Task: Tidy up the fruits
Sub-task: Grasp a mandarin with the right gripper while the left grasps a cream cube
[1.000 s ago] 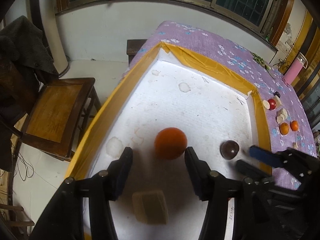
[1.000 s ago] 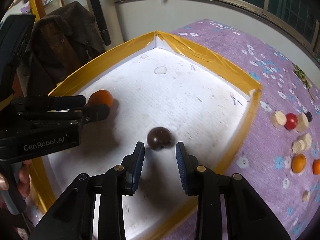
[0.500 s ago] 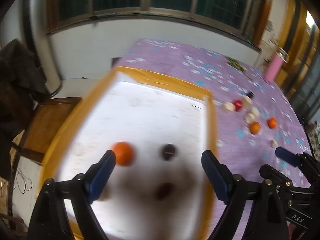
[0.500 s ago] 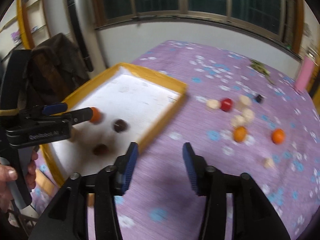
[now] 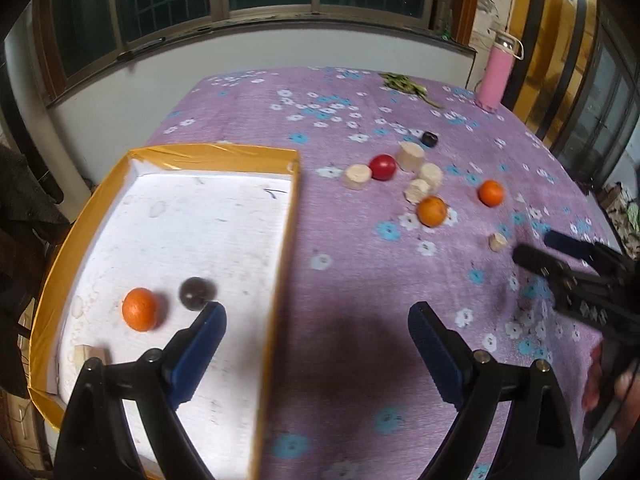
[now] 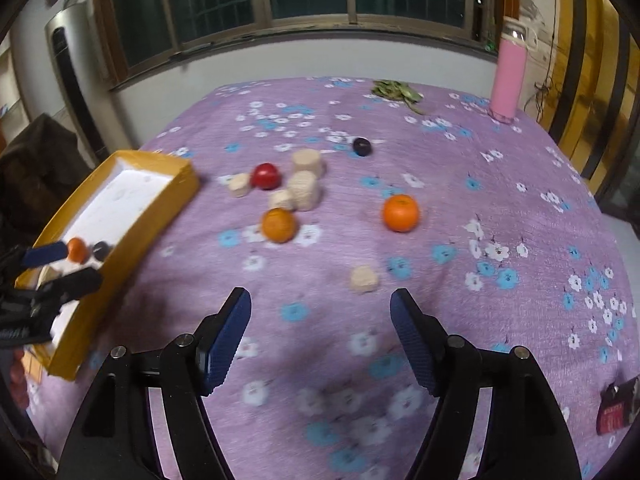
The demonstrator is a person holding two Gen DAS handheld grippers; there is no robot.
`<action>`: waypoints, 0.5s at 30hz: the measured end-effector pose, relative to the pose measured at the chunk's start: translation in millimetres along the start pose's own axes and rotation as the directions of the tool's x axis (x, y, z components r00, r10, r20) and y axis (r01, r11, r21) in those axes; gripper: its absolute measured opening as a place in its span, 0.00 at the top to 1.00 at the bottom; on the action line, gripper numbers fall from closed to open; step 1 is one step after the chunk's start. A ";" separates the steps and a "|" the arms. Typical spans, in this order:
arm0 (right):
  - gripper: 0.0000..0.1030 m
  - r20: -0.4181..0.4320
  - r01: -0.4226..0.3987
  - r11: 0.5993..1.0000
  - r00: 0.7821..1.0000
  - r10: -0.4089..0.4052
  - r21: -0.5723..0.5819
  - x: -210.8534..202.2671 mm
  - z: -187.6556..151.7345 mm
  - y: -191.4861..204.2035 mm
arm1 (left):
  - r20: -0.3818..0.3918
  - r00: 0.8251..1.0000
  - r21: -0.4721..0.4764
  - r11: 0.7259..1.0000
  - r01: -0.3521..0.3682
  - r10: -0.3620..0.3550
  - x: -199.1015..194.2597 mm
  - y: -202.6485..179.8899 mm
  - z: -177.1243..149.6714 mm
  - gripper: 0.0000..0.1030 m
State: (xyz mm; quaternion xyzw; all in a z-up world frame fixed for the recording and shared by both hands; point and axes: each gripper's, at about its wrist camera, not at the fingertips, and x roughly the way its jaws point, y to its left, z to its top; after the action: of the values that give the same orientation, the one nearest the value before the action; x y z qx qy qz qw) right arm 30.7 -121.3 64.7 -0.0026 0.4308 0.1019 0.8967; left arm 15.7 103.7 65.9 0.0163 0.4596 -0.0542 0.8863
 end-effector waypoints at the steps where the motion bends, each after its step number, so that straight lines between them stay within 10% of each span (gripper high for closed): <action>1: 0.30 -0.004 -0.007 1.000 1.000 0.007 0.002 5.2 3.3 -3.6 | -0.004 1.000 0.006 1.000 -0.004 0.004 0.9 -3.8 -0.1 0.09; 12: 0.33 -0.061 -0.111 0.989 0.993 0.105 -0.102 67.9 34.1 29.5 | -0.038 0.999 0.007 1.000 -0.020 0.020 6.0 -14.4 -4.8 0.09; 15: 0.48 -0.085 -0.150 0.985 0.986 0.143 -0.080 81.5 39.1 28.6 | -0.044 0.999 -0.002 1.000 -0.021 0.021 8.0 -13.4 -3.4 0.09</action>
State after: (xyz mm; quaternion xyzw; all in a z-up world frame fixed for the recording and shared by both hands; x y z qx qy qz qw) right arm 105.2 -75.0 28.6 -0.0136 0.4601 0.1860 0.8680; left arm 16.0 90.0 57.7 0.0211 0.4790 -0.0439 0.8765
